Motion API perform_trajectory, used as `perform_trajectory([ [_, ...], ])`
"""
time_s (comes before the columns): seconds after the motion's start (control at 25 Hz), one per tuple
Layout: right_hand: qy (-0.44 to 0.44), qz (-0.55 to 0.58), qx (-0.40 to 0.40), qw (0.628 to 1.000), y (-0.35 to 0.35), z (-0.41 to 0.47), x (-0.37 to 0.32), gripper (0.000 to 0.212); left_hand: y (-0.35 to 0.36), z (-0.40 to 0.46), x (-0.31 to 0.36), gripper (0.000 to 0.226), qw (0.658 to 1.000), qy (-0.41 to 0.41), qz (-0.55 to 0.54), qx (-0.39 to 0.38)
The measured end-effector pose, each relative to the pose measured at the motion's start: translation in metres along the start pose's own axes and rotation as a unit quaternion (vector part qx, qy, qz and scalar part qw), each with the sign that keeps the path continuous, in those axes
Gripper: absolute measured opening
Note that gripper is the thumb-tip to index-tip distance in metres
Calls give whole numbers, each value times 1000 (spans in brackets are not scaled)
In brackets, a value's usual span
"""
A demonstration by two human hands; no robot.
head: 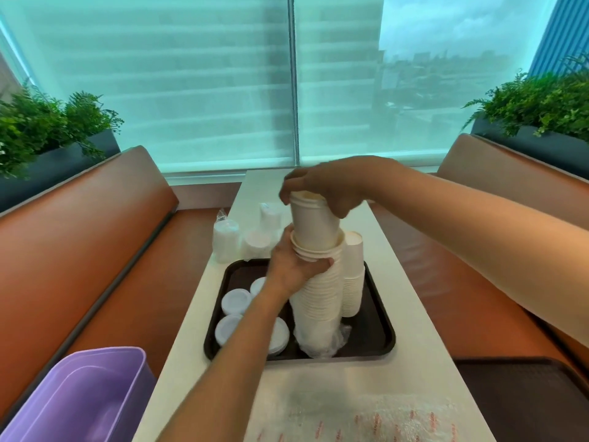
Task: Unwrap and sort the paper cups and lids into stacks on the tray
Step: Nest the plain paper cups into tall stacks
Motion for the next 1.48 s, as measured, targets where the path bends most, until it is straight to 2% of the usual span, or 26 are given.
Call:
perform_trajectory([
  [0.16,14,9,-15,1000,14,-3,17,83,17,-2,3,99,999,20,-44,15],
  [0.24,13,16,-15,1000,15,-5,19,81,25,-4,-2,108,999,14,-42,-8],
  [0.52,55,42,16,997,-3,-17,40,81,26,-12,-13,112,1000,7,-11,5],
  [0.68,99,69,63,991,-26,-31,53,93,9,-11,-21,114,999,6,-18,36],
  [0.84,138,142,137,970,-34,-46,66,88,-10,-13,-24,111,998,1,-20,58],
  [1.08,156,240,211,935,-13,-52,77,85,-9,-12,-26,116,999,7,-24,22],
  [1.16,143,257,216,931,-8,-54,75,85,-8,-12,-27,120,999,4,-51,16],
  [1.36,33,162,230,959,-13,-43,50,84,-20,-9,-23,124,993,17,-112,19],
  [1.48,1,125,170,977,-18,-33,22,81,-20,-6,-17,113,995,31,-91,8],
])
Point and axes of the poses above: each hand's wrist, its own z-axis towards the middle knuckle, its own y-axis out of the palm, x = y × z, the point moved 9 cm from there along z, towards the middle knuckle, and after that the axes turned 4 degrees about -z, right-handed, at the moved point
